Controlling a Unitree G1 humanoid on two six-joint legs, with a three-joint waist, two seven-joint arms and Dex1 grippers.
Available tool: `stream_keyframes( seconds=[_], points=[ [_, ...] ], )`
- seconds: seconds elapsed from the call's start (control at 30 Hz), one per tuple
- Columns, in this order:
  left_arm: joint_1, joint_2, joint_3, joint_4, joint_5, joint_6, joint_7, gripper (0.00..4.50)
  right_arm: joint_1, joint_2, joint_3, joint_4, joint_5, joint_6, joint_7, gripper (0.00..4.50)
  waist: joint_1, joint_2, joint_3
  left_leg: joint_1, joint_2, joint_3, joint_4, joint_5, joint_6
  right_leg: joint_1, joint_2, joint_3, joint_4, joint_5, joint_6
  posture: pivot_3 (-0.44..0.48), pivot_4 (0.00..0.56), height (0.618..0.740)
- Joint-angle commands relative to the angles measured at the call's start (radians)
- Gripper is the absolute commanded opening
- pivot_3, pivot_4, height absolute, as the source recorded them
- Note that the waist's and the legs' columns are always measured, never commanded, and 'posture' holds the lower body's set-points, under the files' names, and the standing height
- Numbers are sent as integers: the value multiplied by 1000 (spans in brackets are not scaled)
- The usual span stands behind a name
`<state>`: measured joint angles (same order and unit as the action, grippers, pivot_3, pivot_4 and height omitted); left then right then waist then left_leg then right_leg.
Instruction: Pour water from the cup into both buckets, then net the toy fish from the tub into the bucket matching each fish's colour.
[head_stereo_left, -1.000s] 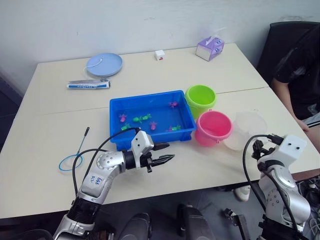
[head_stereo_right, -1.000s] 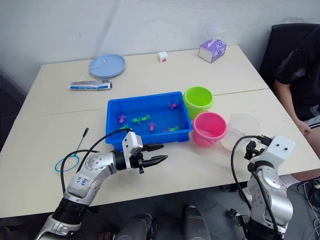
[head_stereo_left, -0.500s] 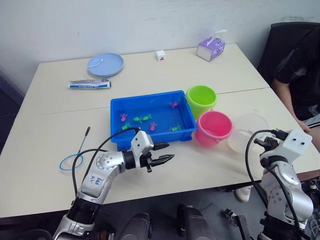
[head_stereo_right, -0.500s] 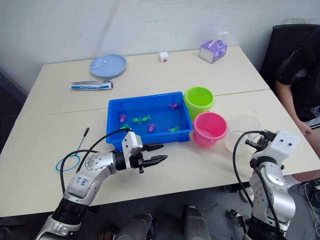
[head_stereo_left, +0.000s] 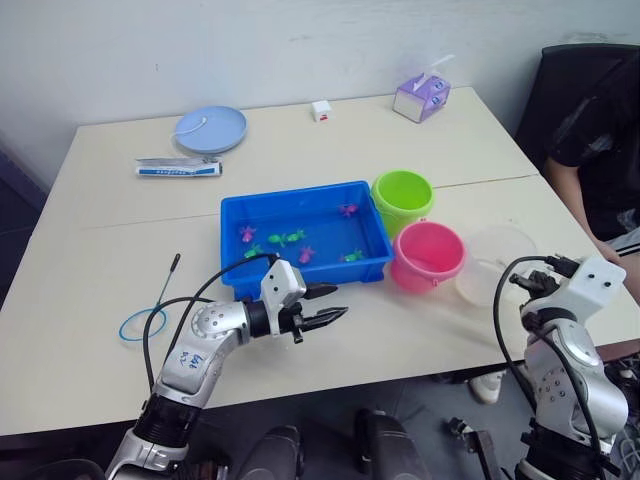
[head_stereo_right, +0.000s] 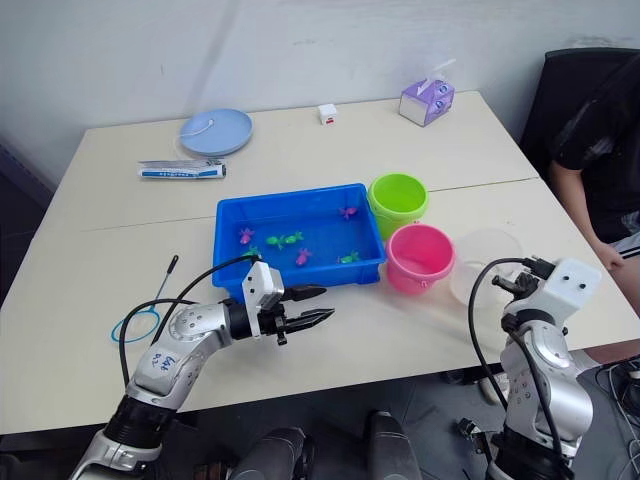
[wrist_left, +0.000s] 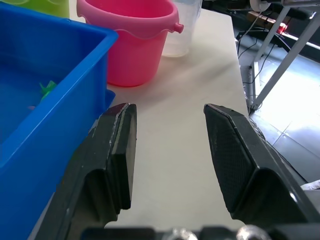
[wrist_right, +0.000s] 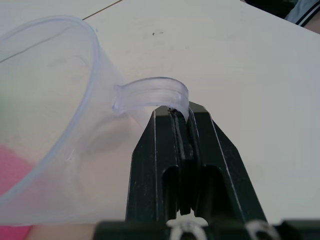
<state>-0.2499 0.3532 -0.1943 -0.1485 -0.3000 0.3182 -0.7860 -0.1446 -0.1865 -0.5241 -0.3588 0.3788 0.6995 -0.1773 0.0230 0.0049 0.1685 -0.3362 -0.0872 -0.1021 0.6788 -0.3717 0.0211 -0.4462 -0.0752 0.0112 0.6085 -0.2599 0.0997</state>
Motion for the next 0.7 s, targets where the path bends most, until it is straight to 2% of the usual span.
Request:
stream_keyframes(
  seconds=[0.03,0.4,0.7],
  points=[
    [-9,0,15,-18,-10,-7,-2,2399,-23,-35,-42,-1,6,-3,-3,632,1,0,0,0,0,0,0,0,0,0,0,0,0,0,0,0,150,740],
    [-25,3,29,0,20,-58,14,2399,-80,-195,-101,59,7,-26,47,632,0,1,0,0,-1,1,0,0,1,0,0,0,0,0,0,0,150,740],
    [-43,-2,38,0,16,-56,15,2399,-51,-373,-12,7,-58,-57,194,632,0,2,0,-1,0,1,0,0,1,0,0,0,0,0,0,0,150,740]
  ],
)
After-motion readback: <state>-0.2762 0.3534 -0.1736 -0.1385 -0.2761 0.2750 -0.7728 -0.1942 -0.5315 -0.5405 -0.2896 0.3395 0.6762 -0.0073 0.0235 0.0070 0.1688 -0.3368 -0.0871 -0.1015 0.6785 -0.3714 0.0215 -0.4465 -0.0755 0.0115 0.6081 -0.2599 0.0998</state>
